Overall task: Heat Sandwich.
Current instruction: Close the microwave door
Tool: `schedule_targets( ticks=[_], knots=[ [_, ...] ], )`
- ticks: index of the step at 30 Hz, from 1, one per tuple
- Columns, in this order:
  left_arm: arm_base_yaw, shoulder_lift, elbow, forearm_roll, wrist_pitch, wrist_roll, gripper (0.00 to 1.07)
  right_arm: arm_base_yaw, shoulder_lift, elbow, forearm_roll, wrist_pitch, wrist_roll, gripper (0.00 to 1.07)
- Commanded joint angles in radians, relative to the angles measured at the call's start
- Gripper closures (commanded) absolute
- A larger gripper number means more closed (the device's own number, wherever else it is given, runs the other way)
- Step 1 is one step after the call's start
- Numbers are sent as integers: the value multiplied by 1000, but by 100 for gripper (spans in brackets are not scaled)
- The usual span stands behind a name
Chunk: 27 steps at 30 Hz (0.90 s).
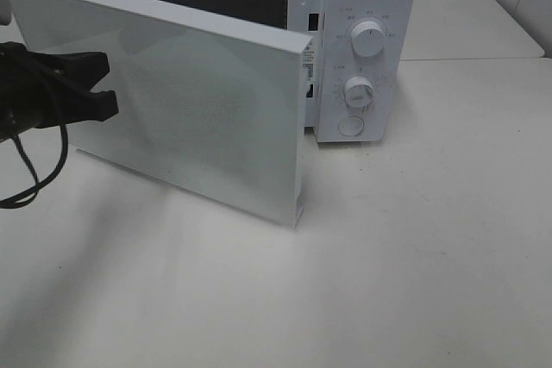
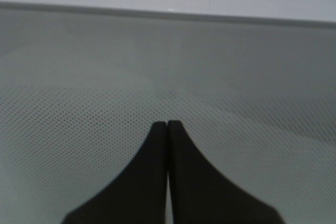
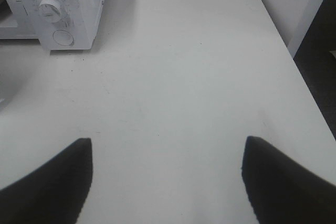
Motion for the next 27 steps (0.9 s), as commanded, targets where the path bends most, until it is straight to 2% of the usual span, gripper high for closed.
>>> schedule_targets(
  ticks=[1,5,8,10,14,27],
  knots=[
    [-38,23,-30,-47,-10,-6,107,-6,-28,1,-1,-7,0,31],
    [-117,78,-89,-99,-10,-2,107,-6,-28,1,-1,-7,0,31],
    [-144,96,-111,-125,-10,4,107,-6,-28,1,-1,-7,0,31],
    [-183,124,-144,-158,-9,34,107,-6,-28,1,-1,-7,0,31],
    [-227,156,-197,-201,-5,54,107,-6,-28,1,-1,-7,0,31],
    [-309,275,-372,-245,25,58,107,-6,-28,1,-1,-7,0,31]
  ],
)
